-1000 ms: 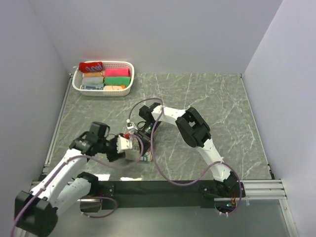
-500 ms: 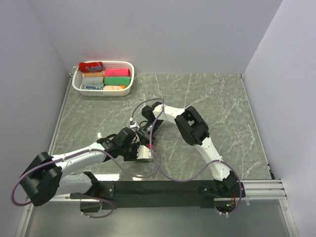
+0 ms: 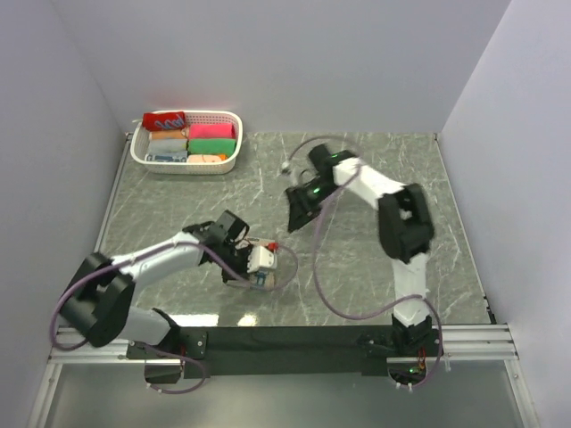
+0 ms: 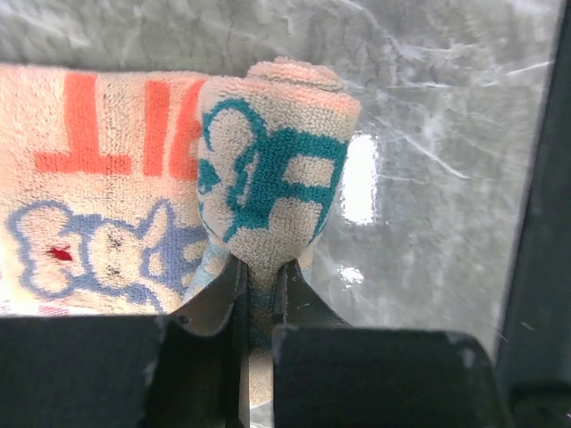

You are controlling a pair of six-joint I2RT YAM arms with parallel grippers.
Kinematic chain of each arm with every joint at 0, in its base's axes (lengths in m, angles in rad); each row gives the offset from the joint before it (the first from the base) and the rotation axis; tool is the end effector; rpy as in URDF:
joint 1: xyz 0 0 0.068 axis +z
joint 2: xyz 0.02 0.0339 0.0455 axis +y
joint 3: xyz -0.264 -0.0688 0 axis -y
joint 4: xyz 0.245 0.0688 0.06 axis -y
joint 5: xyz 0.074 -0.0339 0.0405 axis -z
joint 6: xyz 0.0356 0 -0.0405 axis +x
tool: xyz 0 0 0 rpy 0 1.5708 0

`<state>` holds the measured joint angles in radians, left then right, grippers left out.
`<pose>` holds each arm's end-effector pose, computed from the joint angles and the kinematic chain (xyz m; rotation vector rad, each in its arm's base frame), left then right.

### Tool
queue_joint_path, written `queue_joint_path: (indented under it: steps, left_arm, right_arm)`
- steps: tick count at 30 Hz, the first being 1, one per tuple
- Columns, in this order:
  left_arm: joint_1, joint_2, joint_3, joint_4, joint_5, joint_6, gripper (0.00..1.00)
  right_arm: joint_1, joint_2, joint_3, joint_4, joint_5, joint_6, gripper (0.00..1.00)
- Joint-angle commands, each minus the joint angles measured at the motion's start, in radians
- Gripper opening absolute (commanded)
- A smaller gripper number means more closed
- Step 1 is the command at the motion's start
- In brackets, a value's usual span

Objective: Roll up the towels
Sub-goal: Roll the towel

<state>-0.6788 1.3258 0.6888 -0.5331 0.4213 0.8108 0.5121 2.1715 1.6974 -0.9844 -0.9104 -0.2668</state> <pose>0.1700 -0.1558 0.1741 1.8935 1.8830 -0.5335 0.3570 0.2329 0.1776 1.1387 -2.5708 -1.3848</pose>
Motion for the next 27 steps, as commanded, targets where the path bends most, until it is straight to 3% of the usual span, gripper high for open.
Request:
queue_joint_path:
  steps: [1, 7, 12, 15, 18, 23, 27]
  left_arm:
    - [0.093, 0.136, 0.079, -0.309, 0.141, 0.031, 0.01]
    - [0.298, 0.465, 0.354, -0.56, 0.344, 0.143, 0.01]
    - [0.367, 0.688, 0.521, -0.643, 0.347, 0.157, 0.01]
    - [0.371, 0.772, 0.626, -0.676, 0.31, 0.153, 0.01]
    - [0.377, 0.845, 0.721, -0.712, 0.307, 0.142, 0.01]
    - [0.38, 0.915, 0.805, -0.74, 0.307, 0.125, 0.01]
    - [0.38, 0.937, 0.822, -0.745, 0.315, 0.114, 0.01]
  right_arm:
    - [-0.079, -0.229, -0.077, 0.131, 0.162, 0.024, 0.53]
    - [-0.089, -0.528, -0.355, 0.291, 0.287, 0.021, 0.48]
    - [-0.063, -0.627, -0.467, 0.291, 0.297, -0.021, 0.37]
    - [0.023, -0.674, -0.489, 0.279, 0.343, -0.089, 0.36]
    - [0.149, -0.679, -0.493, 0.312, 0.429, -0.137, 0.37]
    - [0.327, -0.632, -0.466, 0.435, 0.571, -0.152, 0.5]
    - [0.446, -0.497, -0.395, 0.515, 0.665, -0.14, 0.55]
